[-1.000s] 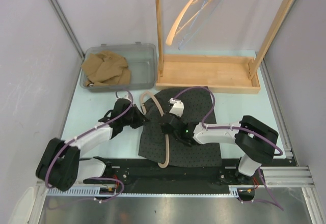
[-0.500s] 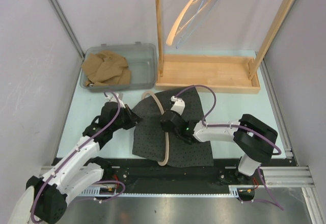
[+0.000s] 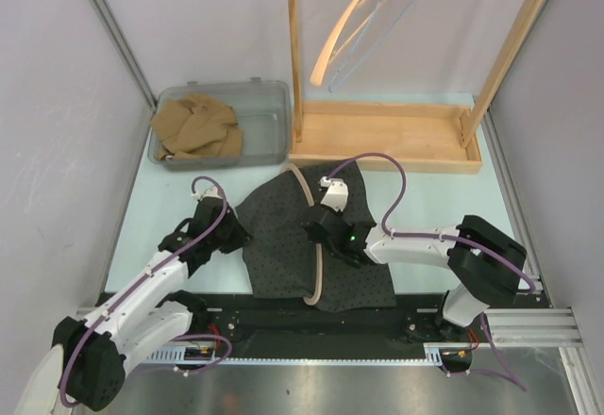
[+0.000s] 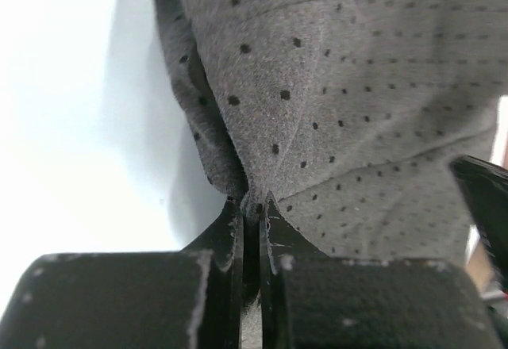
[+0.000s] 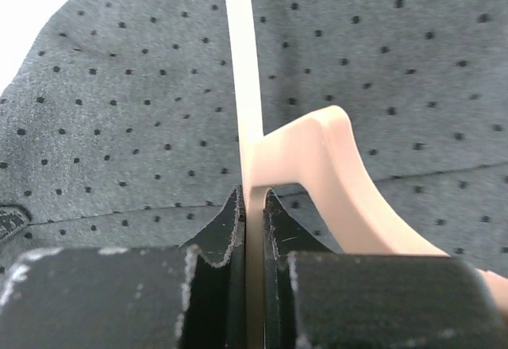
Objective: Place the skirt on the hanger
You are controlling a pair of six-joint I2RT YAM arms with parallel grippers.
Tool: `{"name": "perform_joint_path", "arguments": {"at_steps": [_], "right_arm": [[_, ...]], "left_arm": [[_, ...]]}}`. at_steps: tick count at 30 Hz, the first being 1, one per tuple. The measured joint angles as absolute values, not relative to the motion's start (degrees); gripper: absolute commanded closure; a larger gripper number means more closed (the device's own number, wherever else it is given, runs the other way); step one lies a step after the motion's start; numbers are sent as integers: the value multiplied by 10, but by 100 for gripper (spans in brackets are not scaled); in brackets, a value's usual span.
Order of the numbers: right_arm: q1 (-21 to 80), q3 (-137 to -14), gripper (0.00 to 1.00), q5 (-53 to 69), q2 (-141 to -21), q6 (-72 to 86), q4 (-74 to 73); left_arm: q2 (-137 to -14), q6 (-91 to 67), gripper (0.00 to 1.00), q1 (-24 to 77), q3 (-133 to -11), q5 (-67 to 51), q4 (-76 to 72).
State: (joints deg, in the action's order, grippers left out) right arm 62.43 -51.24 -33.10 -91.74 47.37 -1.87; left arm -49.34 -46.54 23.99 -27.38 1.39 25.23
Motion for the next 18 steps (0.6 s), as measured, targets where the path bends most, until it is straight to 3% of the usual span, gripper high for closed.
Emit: {"name": "perform_joint_path", "arguments": {"at_steps": [18], "right_arm": [[670,-522,100,-409,-888,387,-79]], "left_arm": [[-539,-460,100,240,-273,34,250]]}}
